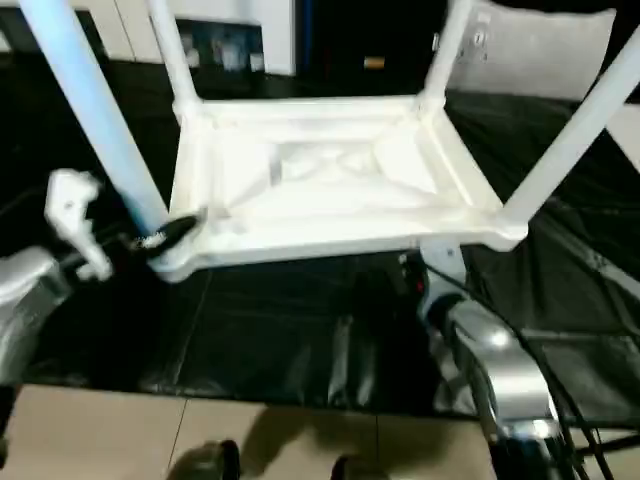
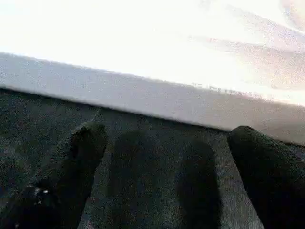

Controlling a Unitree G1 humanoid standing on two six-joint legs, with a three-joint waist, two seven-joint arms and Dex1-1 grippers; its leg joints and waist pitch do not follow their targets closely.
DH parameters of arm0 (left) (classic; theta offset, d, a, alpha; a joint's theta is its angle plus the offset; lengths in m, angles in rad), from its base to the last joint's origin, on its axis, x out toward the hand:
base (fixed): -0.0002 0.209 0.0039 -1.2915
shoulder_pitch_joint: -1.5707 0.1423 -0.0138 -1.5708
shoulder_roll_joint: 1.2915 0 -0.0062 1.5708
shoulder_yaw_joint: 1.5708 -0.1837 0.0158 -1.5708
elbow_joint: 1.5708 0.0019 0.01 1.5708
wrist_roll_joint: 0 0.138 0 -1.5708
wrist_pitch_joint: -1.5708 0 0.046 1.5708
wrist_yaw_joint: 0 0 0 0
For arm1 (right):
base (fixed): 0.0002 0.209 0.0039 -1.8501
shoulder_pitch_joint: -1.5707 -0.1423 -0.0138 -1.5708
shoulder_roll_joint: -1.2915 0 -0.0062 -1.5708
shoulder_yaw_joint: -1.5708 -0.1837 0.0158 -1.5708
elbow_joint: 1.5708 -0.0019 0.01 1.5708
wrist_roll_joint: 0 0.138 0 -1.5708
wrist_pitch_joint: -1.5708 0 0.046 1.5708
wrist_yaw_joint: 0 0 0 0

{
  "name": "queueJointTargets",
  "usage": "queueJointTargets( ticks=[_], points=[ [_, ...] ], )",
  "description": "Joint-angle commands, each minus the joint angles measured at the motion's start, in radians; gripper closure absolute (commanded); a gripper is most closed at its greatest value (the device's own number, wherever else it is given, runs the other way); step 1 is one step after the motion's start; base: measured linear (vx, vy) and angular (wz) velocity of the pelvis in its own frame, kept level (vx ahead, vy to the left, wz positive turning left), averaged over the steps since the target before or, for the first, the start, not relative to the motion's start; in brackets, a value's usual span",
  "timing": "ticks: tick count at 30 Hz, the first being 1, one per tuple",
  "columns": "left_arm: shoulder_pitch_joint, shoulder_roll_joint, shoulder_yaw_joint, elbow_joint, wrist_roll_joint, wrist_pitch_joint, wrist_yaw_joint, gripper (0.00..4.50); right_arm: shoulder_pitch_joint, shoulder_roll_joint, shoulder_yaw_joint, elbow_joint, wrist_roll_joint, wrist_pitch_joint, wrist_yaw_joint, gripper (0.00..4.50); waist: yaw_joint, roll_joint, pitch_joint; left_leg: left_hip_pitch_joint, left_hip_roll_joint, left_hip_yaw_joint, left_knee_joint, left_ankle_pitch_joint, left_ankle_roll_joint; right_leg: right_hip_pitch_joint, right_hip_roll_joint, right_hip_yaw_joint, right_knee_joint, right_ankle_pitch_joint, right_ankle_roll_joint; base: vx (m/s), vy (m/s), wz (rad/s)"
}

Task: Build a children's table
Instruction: Rotate table base

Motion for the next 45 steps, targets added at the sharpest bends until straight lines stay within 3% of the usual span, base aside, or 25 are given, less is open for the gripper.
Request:
queueJointTargets(
  ticks=[1, 6, 8, 11, 14, 18, 24, 32, 45],
  points=[
    [-0.017, -0.006, -0.022, -0.001, -0.037, 0.017, -0.065, 0.02, -0.008, 0.000, -0.017, 0.033, -0.009, -0.014, -0.009, 0.00, -0.003, 0.001, -0.070, 0.032, 0.024, -0.002, -0.059, -0.102, -0.012, 0.040, -0.058, 0.032, -0.056, 0.056, -0.196, 0.000, 0.000, 0.00],
    [0.004, 0.011, -0.090, -0.101, -0.125, 0.115, -0.209, 0.02, -0.043, 0.005, -0.001, 0.088, -0.023, -0.050, 0.002, 0.00, 0.002, -0.001, -0.074, 0.031, 0.024, 0.001, -0.056, -0.078, 0.009, 0.045, -0.056, 0.029, -0.050, 0.109, -0.221, 0.000, 0.000, 0.00],
    [0.029, 0.020, -0.123, -0.162, -0.152, 0.155, -0.244, 0.02, -0.054, 0.013, 0.007, 0.093, -0.023, -0.064, 0.012, 0.00, 0.001, 0.001, -0.073, 0.030, 0.027, 0.000, -0.057, -0.083, 0.010, 0.044, -0.058, 0.029, -0.050, 0.090, -0.225, 0.000, 0.000, 0.00],
    [0.064, 0.014, -0.171, -0.238, -0.171, 0.183, -0.259, 0.02, -0.067, 0.026, 0.026, 0.102, -0.023, -0.082, 0.033, 0.00, -0.003, -0.006, -0.072, 0.030, 0.028, 0.003, -0.058, -0.113, 0.013, 0.046, -0.059, 0.031, -0.055, 0.035, -0.220, 0.000, 0.000, 0.00],
    [0.087, -0.035, -0.225, -0.296, -0.170, 0.193, -0.233, 0.02, -0.089, 0.046, 0.062, 0.117, -0.021, -0.109, 0.070, 0.00, -0.010, -0.008, -0.069, 0.027, 0.029, 0.002, -0.060, -0.129, 0.006, 0.047, -0.060, 0.031, -0.059, -0.014, -0.211, 0.000, 0.000, 0.00],
    [0.089, -0.079, -0.260, -0.304, -0.153, 0.200, -0.209, 0.02, -0.112, 0.063, 0.104, 0.136, -0.023, -0.142, 0.119, 0.00, -0.026, -0.008, -0.069, 0.023, 0.026, 0.000, -0.062, -0.152, 0.000, 0.048, -0.060, 0.031, -0.065, -0.074, -0.199, 0.000, 0.000, 0.00],
    [0.090, -0.166, -0.317, -0.340, -0.163, 0.224, -0.147, 0.02, -0.153, 0.085, 0.167, 0.168, -0.042, -0.193, 0.215, 0.00, -0.037, -0.016, -0.075, 0.024, 0.027, 0.001, -0.055, -0.130, 0.020, 0.049, -0.057, 0.031, -0.063, -0.028, -0.213, 0.000, 0.000, 0.00],
    [0.099, -0.218, -0.360, -0.373, -0.169, 0.244, -0.133, 0.02, -0.166, 0.082, 0.196, 0.191, -0.056, -0.231, 0.268, 0.00, -0.037, -0.018, -0.076, 0.025, 0.028, 0.002, -0.050, -0.098, 0.045, 0.051, -0.054, 0.030, -0.056, 0.040, -0.235, 0.000, 0.000, 0.00],
    [0.070, -0.287, -0.400, -0.378, -0.173, 0.254, -0.121, 0.02, -0.195, 0.099, 0.213, 0.230, -0.069, -0.290, 0.345, 0.00, -0.040, -0.020, -0.075, 0.024, 0.028, 0.001, -0.049, -0.114, 0.051, 0.053, -0.056, 0.029, -0.059, 0.016, -0.249, 0.000, 0.000, 0.00]
  ],
)
